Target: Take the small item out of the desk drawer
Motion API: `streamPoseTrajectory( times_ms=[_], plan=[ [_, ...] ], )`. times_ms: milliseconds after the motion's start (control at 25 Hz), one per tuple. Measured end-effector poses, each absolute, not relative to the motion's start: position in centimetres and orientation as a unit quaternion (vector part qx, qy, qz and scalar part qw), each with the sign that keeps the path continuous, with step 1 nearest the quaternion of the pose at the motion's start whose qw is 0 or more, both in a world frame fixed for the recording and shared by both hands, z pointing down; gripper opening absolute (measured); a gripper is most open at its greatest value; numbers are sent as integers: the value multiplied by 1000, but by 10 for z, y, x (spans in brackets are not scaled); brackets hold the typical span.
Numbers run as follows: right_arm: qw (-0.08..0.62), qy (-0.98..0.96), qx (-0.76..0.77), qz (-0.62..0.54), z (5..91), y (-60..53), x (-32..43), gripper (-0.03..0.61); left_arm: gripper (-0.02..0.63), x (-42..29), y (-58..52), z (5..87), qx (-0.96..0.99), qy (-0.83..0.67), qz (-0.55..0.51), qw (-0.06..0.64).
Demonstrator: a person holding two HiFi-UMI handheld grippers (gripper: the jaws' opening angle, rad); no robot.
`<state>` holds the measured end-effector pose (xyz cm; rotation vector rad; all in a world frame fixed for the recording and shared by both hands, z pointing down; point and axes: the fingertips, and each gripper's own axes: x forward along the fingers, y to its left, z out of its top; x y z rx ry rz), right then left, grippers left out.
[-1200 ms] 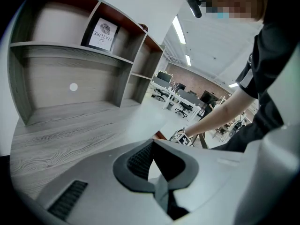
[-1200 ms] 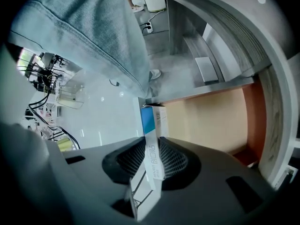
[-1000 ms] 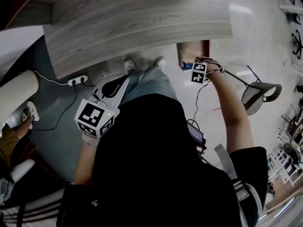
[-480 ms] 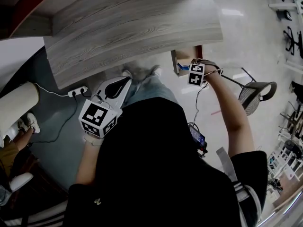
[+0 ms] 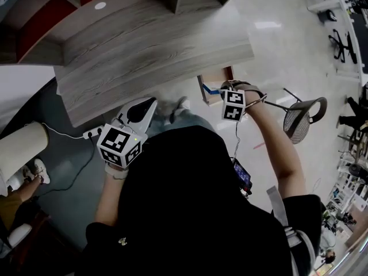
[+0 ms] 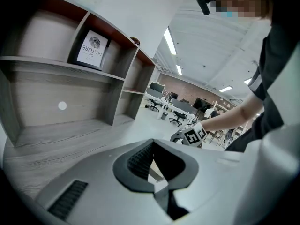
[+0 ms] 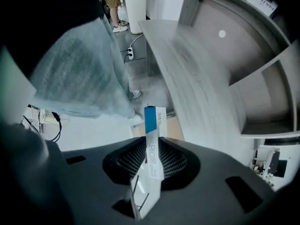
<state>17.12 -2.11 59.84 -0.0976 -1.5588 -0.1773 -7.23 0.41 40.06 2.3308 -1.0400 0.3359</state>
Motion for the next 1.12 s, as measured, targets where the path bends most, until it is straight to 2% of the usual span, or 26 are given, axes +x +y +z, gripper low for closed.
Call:
streamPoseTrajectory(
  times_ms=[240,560,920,1120],
  plan=[
    [649,-755,24,-89,529,-23,134,77,8,-67,-2,384,878,-382,116,263],
    [509,-846,151,-50,436,-41,85,77,8,-69,-15,364,883,-389,102,243],
    [314,-911,266,2,343,-55,53,77,8,-74,-25,333,887,-402,83,213],
    [181,-930,316,43,293,-61,43,77,8,-84,-30,314,889,-410,73,189]
  ],
)
